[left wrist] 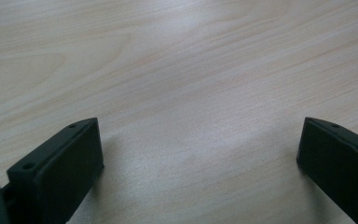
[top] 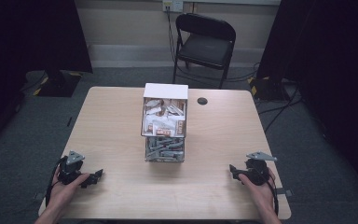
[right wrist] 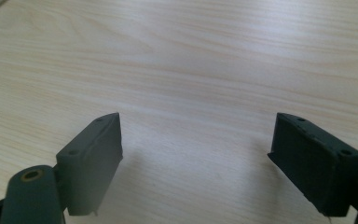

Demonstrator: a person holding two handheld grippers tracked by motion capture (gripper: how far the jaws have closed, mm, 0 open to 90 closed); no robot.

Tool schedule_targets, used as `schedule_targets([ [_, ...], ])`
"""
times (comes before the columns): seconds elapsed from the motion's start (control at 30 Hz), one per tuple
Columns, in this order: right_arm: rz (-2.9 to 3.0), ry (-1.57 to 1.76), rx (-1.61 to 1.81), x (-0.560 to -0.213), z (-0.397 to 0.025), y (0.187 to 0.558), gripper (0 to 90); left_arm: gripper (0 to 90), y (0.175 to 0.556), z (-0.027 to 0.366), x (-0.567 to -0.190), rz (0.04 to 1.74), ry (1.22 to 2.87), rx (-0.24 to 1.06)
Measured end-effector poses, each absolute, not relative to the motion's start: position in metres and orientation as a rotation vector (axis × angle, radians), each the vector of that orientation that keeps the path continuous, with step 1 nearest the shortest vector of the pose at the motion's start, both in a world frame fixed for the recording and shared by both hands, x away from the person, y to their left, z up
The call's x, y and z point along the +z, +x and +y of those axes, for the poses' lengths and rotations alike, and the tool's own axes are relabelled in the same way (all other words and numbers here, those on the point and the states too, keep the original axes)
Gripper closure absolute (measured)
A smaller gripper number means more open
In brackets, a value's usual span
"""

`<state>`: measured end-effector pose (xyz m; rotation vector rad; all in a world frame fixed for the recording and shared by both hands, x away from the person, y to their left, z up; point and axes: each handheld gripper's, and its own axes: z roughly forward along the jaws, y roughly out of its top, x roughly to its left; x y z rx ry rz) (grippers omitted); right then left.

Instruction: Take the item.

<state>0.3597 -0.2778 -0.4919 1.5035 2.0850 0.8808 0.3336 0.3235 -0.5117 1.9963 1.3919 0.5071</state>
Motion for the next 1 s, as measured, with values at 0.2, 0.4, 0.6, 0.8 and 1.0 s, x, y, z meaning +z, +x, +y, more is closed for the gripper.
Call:
schedule_targets([
  [0.2,2.098,1.460,0.967,-0.484,-0.273,0.357,23.2,0.0,0.334,0.324,-0.512,1.392,1.997,0.507],
  [0.4,2.113,1.425,1.040,-0.476,-0.269,0.354,30.4,0.0,0.334,0.324,-0.512,1.392,1.999,0.508],
  [0.6,2.133,1.400,1.097,-0.468,-0.265,0.352,35.7,0.0,0.334,0.324,-0.512,1.392,1.998,0.507],
  [0.8,2.156,1.364,1.151,-0.460,-0.259,0.348,40.3,0.0,0.334,0.324,-0.512,1.392,1.998,0.507],
  [1.0,2.195,1.327,1.210,-0.453,-0.250,0.345,44.5,0.0,0.334,0.324,-0.512,1.392,1.999,0.507],
])
